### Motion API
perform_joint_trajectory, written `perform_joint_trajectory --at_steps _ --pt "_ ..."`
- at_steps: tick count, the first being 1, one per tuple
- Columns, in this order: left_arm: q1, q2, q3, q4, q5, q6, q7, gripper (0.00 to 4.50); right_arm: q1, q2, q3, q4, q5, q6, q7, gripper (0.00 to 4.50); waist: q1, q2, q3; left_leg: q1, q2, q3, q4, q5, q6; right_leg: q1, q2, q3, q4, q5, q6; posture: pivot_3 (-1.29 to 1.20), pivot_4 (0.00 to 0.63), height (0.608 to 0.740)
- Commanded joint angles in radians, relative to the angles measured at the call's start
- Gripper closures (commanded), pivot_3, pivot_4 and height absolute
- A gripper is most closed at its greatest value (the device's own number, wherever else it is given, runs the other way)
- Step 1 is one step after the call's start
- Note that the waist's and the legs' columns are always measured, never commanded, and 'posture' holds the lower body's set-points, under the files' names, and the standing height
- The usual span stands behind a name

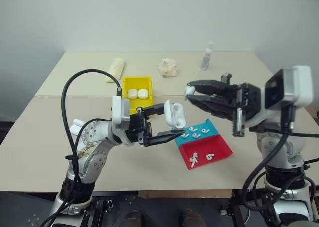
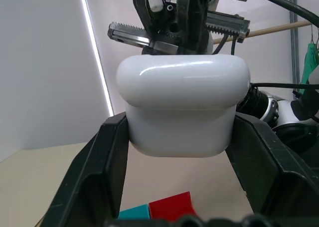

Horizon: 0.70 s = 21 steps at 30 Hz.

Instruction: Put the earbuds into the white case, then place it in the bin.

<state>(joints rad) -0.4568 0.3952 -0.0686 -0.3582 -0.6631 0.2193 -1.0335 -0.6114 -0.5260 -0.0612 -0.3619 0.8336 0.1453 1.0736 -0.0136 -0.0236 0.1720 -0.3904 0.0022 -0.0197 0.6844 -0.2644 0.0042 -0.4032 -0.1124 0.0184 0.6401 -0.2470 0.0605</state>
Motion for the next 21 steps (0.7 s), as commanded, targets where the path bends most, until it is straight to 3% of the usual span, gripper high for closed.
perform_joint_trajectory --at_steps 1,21 --pt "-0.012 -0.004 0.006 -0.022 0.003 -0.013 0.01 1.73 -0.002 0.013 0.005 -0.019 -0.024 -0.015 0.015 3.74 0.0 0.0 0.0 0.0 0.0 0.0 0.0 0.0 0.0 0.0 0.0 0.0 0.0 0.0 0.0 0.0 0.15 0.74" --pt "0.011 0.001 0.001 -0.042 0.006 -0.003 0.024 1.73 -0.006 0.042 0.046 0.111 -0.186 -0.097 0.108 3.74 -0.001 0.0 0.0 0.0 0.0 0.0 0.0 0.0 0.0 0.0 0.0 0.0 0.0 0.0 0.0 0.0 0.15 0.74"
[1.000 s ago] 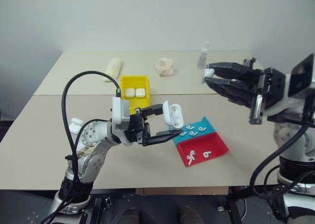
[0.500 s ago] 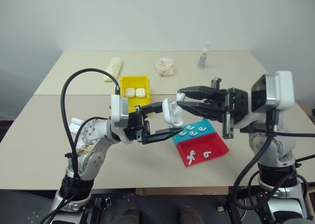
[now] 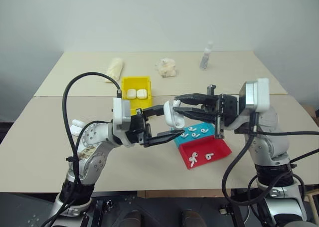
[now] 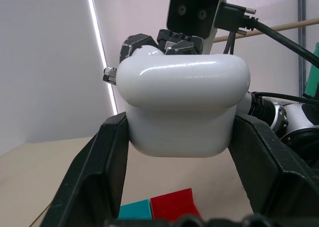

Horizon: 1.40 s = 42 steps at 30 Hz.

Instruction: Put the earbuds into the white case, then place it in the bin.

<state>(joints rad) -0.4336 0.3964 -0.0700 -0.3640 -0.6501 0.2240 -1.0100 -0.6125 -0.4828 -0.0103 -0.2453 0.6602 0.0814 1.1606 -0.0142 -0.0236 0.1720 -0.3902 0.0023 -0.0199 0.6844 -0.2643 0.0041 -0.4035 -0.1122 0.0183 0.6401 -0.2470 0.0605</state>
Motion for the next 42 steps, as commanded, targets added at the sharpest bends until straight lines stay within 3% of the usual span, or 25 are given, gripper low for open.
perform_joint_trajectory --at_steps 1,2,6,14,19,22,26,33,42 --pt "-0.013 -0.001 0.002 -0.034 -0.006 -0.008 0.001 1.73 -0.003 -0.005 -0.004 -0.006 -0.015 -0.034 0.027 3.74 0.0 0.0 0.0 0.0 0.0 0.0 0.0 0.0 0.0 0.0 0.0 0.0 0.0 0.0 0.0 0.0 0.15 0.74" --pt "-0.013 -0.001 0.002 -0.034 -0.006 -0.009 0.0 1.73 -0.002 -0.006 -0.003 -0.006 -0.017 -0.034 0.031 3.74 0.0 0.0 0.0 0.0 0.0 0.0 0.0 0.0 0.0 0.0 0.0 0.0 0.0 0.0 0.0 0.0 0.15 0.74" --pt "-0.018 0.0 0.001 -0.025 -0.001 -0.008 -0.003 1.73 0.004 -0.001 0.002 -0.005 -0.047 -0.074 0.042 2.57 0.0 0.0 0.0 0.0 0.0 0.0 0.0 0.0 0.0 0.0 0.0 0.0 0.0 0.0 0.0 0.0 0.15 0.74" --pt "0.005 0.024 0.001 0.003 0.045 -0.02 -0.015 1.73 -0.007 -0.025 -0.022 -0.011 -0.047 -0.083 0.05 2.57 0.0 0.0 0.0 0.0 0.0 0.0 0.0 0.0 0.0 0.0 0.0 0.0 0.0 0.0 0.0 0.0 0.15 0.74" --pt "0.085 0.093 0.037 0.06 0.096 -0.064 -0.057 1.73 -0.111 -0.181 -0.029 0.043 -0.071 0.066 0.067 2.57 -0.003 0.001 0.0 0.0 0.0 0.001 0.0 0.0 0.0 0.0 0.0 0.0 0.0 0.0 0.0 0.0 0.15 0.74" --pt "0.137 0.126 0.061 0.078 0.119 -0.086 -0.058 1.73 -0.198 -0.298 0.051 0.125 -0.192 0.131 0.099 2.57 -0.002 0.001 0.0 0.0 0.0 0.001 0.0 0.0 0.0 -0.001 0.0 0.0 0.0 0.0 0.0 0.0 0.15 0.74" --pt "0.206 0.152 0.084 0.087 0.159 -0.132 -0.054 1.73 -0.287 -0.373 0.211 0.288 -0.452 -0.016 0.174 2.57 -0.004 0.001 0.0 0.0 0.0 0.002 0.0 0.0 0.0 -0.001 0.0 0.0 -0.002 0.0 0.0 0.0 0.15 0.74" --pt "0.284 0.16 0.094 0.048 0.183 -0.131 -0.002 1.73 -0.482 -0.284 0.451 0.602 -0.749 -0.323 0.275 2.57 -0.01 0.001 0.001 -0.001 0.001 0.01 0.0 0.0 0.0 -0.003 0.0 0.001 -0.001 0.0 -0.001 0.0 0.15 0.74" --pt "0.337 0.166 0.09 -0.029 0.174 -0.101 0.052 1.73 -0.648 -0.106 0.596 0.948 -0.898 -0.627 0.362 2.57 -0.015 0.001 0.001 -0.001 0.001 0.006 -0.001 0.0 0.0 -0.003 0.0 0.001 0.0 0.0 -0.001 0.0 0.15 0.74"
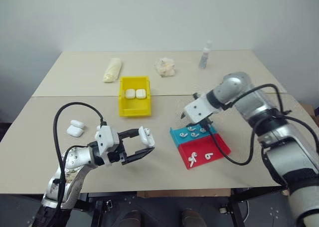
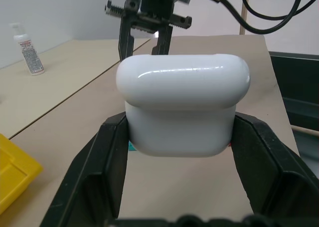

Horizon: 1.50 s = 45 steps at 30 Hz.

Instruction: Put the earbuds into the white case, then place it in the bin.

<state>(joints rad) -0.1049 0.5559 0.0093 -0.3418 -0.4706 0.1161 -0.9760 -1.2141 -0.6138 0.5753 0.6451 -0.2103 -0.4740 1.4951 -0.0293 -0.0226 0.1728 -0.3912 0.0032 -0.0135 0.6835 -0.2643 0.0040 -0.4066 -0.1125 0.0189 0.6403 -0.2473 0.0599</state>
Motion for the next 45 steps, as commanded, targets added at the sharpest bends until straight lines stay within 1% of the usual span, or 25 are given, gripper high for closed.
perform_joint_trajectory --at_steps 1,4,7,12,18,23,37,44,45 --pt "0.015 0.008 0.012 -0.059 -0.007 0.008 0.022 1.73 -0.057 0.045 0.022 0.09 -0.048 -0.086 0.019 2.57 -0.001 0.0 0.0 0.0 0.0 -0.001 0.0 0.0 0.0 0.0 0.0 0.0 0.0 0.0 0.0 0.0 0.15 0.74" --pt "0.027 0.01 0.015 -0.077 -0.008 0.017 0.036 1.73 -0.083 0.089 0.047 0.179 -0.103 -0.142 -0.012 2.57 -0.006 0.0 0.0 0.0 0.0 -0.004 -0.001 0.0 -0.001 0.0 0.0 0.0 0.0 0.0 0.0 0.0 0.15 0.74" --pt "0.039 0.009 0.018 -0.089 -0.004 0.02 0.05 1.73 -0.095 0.133 0.053 0.24 -0.123 -0.179 -0.013 2.57 -0.009 0.0 0.0 0.001 0.0 -0.005 -0.002 0.001 -0.002 0.0 0.0 0.0 0.001 0.0 0.0 0.0 0.15 0.74" --pt "0.05 0.009 0.015 -0.105 -0.005 0.021 0.067 1.73 -0.094 0.159 0.072 0.307 -0.187 -0.233 -0.048 2.57 -0.012 0.001 0.0 0.001 0.0 -0.005 -0.003 0.002 -0.003 0.0 0.0 0.0 0.002 0.0 0.0 0.0 0.15 0.74" --pt "0.048 0.011 0.016 -0.104 -0.005 0.024 0.075 1.73 -0.1 0.192 0.073 0.361 -0.232 -0.246 -0.109 2.57 -0.015 0.001 0.0 0.001 0.0 -0.005 -0.003 0.002 -0.004 -0.001 0.0 0.0 0.001 0.0 0.0 0.0 0.15 0.74" --pt "0.043 0.012 0.016 -0.101 -0.003 0.025 0.076 1.73 -0.109 0.201 0.075 0.387 -0.267 -0.254 -0.146 2.57 -0.016 0.001 0.001 0.001 0.0 -0.005 -0.004 0.002 -0.004 -0.001 0.0 0.0 0.003 0.0 0.0 0.0 0.15 0.74" --pt "0.037 0.014 0.016 -0.093 -0.001 0.024 0.075 1.73 -0.098 0.21 0.07 0.393 -0.269 -0.281 -0.122 2.57 -0.016 0.001 0.001 0.001 0.0 -0.005 -0.004 0.002 -0.004 -0.001 0.0 0.0 0.003 0.0 0.0 0.0 0.15 0.74" --pt "0.035 0.014 0.013 -0.093 -0.001 0.025 0.075 1.73 -0.092 0.205 0.078 0.397 -0.29 -0.293 -0.145 2.57 -0.016 0.001 0.001 0.001 0.0 -0.005 -0.004 0.002 -0.004 -0.001 0.0 0.0 0.003 0.0 0.0 0.0 0.15 0.74" --pt "0.035 0.014 0.013 -0.093 0.0 0.025 0.074 1.73 -0.091 0.204 0.079 0.398 -0.291 -0.295 -0.147 2.73 -0.016 0.001 0.001 0.001 0.0 -0.005 -0.004 0.002 -0.004 -0.001 0.0 0.0 0.003 0.0 0.0 0.0 0.15 0.74"
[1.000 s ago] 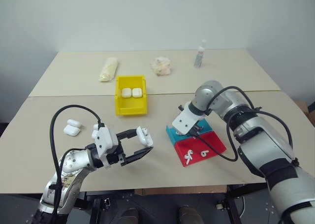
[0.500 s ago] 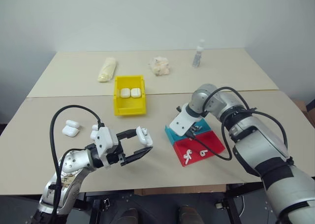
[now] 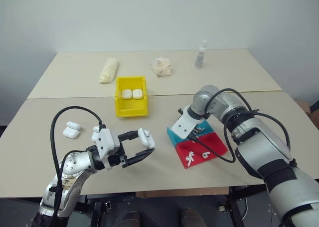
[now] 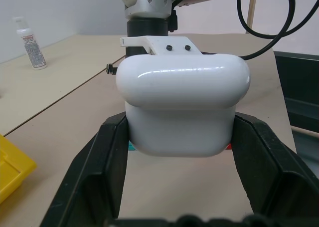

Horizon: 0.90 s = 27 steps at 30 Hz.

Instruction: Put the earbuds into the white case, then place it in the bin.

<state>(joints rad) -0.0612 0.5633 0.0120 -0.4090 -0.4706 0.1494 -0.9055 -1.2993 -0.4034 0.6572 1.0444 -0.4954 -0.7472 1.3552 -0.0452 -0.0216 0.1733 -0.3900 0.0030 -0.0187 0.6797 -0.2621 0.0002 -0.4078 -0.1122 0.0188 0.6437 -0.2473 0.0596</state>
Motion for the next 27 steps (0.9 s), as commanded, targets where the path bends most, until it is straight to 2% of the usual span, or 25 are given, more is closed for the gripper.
perform_joint_trajectory --at_steps 1,3,14,18,23,26,27 --pt "-0.01 0.008 0.011 -0.025 0.0 -0.007 0.004 1.73 -0.005 -0.006 -0.003 0.0 -0.008 -0.023 -0.009 2.93 0.0 0.0 0.0 0.0 0.0 0.0 0.0 0.0 0.0 0.0 0.0 0.0 0.0 0.0 0.0 0.0 0.15 0.74" --pt "-0.011 0.009 0.012 -0.024 0.0 -0.006 0.003 1.73 -0.003 -0.005 -0.005 0.0 -0.007 -0.023 -0.011 3.43 0.0 0.0 0.0 0.0 0.0 0.0 0.0 0.0 0.0 0.0 0.0 0.0 0.0 0.0 0.0 0.0 0.15 0.74" --pt "-0.012 0.013 0.012 -0.023 -0.003 -0.005 0.0 1.73 0.003 -0.011 0.004 -0.002 -0.034 -0.028 -0.033 3.43 0.0 0.0 0.0 0.001 0.0 0.0 0.0 0.0 0.0 0.0 0.0 0.0 0.0 0.0 0.0 0.0 0.15 0.74" --pt "-0.019 0.012 0.011 -0.019 -0.006 -0.002 0.0 1.73 0.001 -0.038 -0.042 -0.046 0.01 -0.001 -0.012 3.43 0.001 0.0 0.0 0.001 0.0 0.0 0.0 0.0 0.0 0.001 0.0 0.0 0.0 0.0 0.0 0.0 0.15 0.74" --pt "-0.056 -0.001 0.011 -0.02 -0.03 0.009 0.003 1.73 0.022 -0.124 -0.161 -0.211 0.16 0.103 0.06 3.43 0.006 0.001 0.001 -0.001 -0.001 0.0 0.0 0.0 0.0 0.0 -0.001 0.0 0.0 0.0 0.0 0.0 0.15 0.74" --pt "-0.102 -0.022 0.009 -0.026 -0.053 0.03 0.02 1.73 0.081 -0.195 -0.279 -0.408 0.302 0.274 0.091 3.43 0.008 0.001 0.001 -0.002 0.0 -0.001 0.0 0.0 0.0 0.0 0.0 -0.001 0.0 0.0 0.0 0.0 0.15 0.74" --pt "-0.127 -0.035 0.003 -0.027 -0.057 0.034 0.025 1.73 0.114 -0.223 -0.347 -0.515 0.378 0.394 0.088 3.43 0.009 0.001 0.001 -0.002 0.0 -0.002 0.0 0.0 0.0 0.0 -0.001 -0.001 0.0 0.0 0.0 0.0 0.15 0.74"
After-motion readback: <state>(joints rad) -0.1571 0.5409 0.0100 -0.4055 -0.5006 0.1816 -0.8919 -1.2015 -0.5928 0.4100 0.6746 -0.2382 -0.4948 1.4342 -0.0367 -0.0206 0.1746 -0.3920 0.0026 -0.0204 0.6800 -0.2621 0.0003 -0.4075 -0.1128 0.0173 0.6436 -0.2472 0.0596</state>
